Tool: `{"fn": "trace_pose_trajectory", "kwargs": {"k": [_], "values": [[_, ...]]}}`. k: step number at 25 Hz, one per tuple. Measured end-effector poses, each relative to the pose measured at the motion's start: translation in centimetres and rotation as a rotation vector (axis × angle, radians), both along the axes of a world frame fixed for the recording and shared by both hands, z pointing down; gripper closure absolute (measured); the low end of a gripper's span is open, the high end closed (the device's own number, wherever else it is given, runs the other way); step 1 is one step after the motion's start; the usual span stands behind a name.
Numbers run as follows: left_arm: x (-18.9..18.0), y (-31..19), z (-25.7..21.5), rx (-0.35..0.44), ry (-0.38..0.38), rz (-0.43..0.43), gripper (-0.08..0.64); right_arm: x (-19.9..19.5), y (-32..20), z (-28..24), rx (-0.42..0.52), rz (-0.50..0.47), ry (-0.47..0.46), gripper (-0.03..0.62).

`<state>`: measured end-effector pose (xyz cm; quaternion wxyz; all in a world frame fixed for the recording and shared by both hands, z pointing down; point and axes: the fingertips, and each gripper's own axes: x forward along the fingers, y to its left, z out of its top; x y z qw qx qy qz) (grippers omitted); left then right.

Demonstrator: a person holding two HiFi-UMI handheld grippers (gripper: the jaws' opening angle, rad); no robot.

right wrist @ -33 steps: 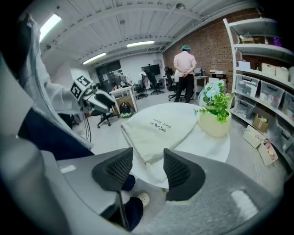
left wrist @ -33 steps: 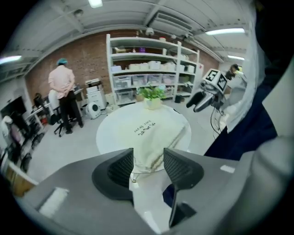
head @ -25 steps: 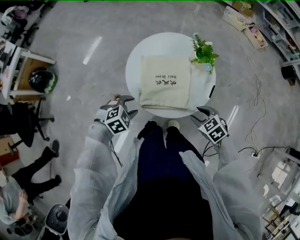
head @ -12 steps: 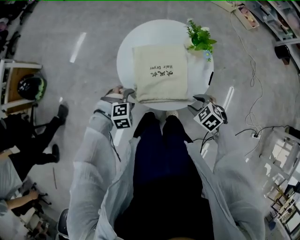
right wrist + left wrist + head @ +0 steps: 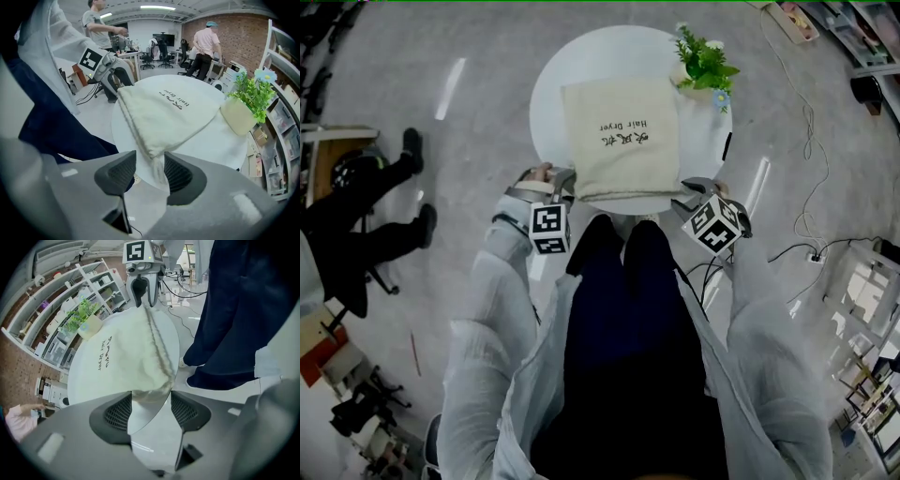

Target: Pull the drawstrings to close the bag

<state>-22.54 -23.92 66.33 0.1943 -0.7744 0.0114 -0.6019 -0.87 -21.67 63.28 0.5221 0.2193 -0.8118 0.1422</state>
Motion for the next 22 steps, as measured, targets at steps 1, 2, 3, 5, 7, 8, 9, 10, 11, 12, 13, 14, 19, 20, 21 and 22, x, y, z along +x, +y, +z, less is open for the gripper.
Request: {"fn": "trace_pose_trajectory", "kwargs": {"k": [1,2,3,5,7,8,9,10,11,12,13,14,19,20,21,22], "values": [[0.0,0.0,0.2,0.005,-0.004,-0.001,0.288,0.0,0.0,0.2,0.000,0.001,0.006,0.403],[0.0,0.1,0.4,0.010,-0.007,-0.004,0.299,0.1,0.0,0.4,-0.002,0.002,0.012,0.403],[-0.1,0.2,0.6,0.015,-0.009,-0.011,0.316,0.1,0.0,0.6,-0.005,0.002,0.017,0.403],[-0.3,0.5,0.7,0.028,-0.009,-0.031,0.332,0.2,0.2,1.0,-0.015,-0.003,0.025,0.406],[-0.4,0.7,0.6,0.040,-0.006,-0.049,0.354,0.3,0.5,1.4,-0.022,-0.015,0.042,0.434],[-0.4,0.9,0.6,0.045,-0.005,-0.057,0.370,0.5,0.7,1.7,-0.025,-0.020,0.053,0.446],[-0.5,1.0,0.6,0.050,-0.006,-0.065,0.387,0.6,0.8,1.9,-0.027,-0.023,0.061,0.464],[-0.6,1.1,0.6,0.055,-0.009,-0.072,0.400,0.7,1.0,2.1,-0.028,-0.021,0.062,0.477],[-0.7,1.2,0.6,0.060,-0.013,-0.079,0.412,0.7,1.0,2.1,-0.027,-0.014,0.058,0.482],[-0.8,1.2,0.6,0.064,-0.016,-0.085,0.421,0.6,1.1,2.2,-0.025,-0.007,0.053,0.489],[-0.8,1.3,0.6,0.066,-0.019,-0.090,0.432,0.6,1.1,2.1,-0.023,-0.003,0.050,0.498],[-0.9,1.4,0.5,0.069,-0.022,-0.093,0.444,0.5,1.2,2.1,-0.020,-0.001,0.050,0.506],[-0.8,1.5,-0.4,0.097,-0.010,-0.128,0.523,1.0,1.1,2.2,0.007,-0.015,0.079,0.557],[-1.0,1.4,-0.5,0.101,-0.012,-0.140,0.525,1.1,1.0,2.2,0.010,-0.018,0.087,0.558],[-1.3,1.2,-0.6,0.106,-0.023,-0.151,0.525,1.2,1.0,2.2,0.014,-0.021,0.098,0.558],[-1.7,1.0,-0.6,0.116,-0.039,-0.161,0.525,1.4,0.9,2.2,0.019,-0.025,0.113,0.561]]}}
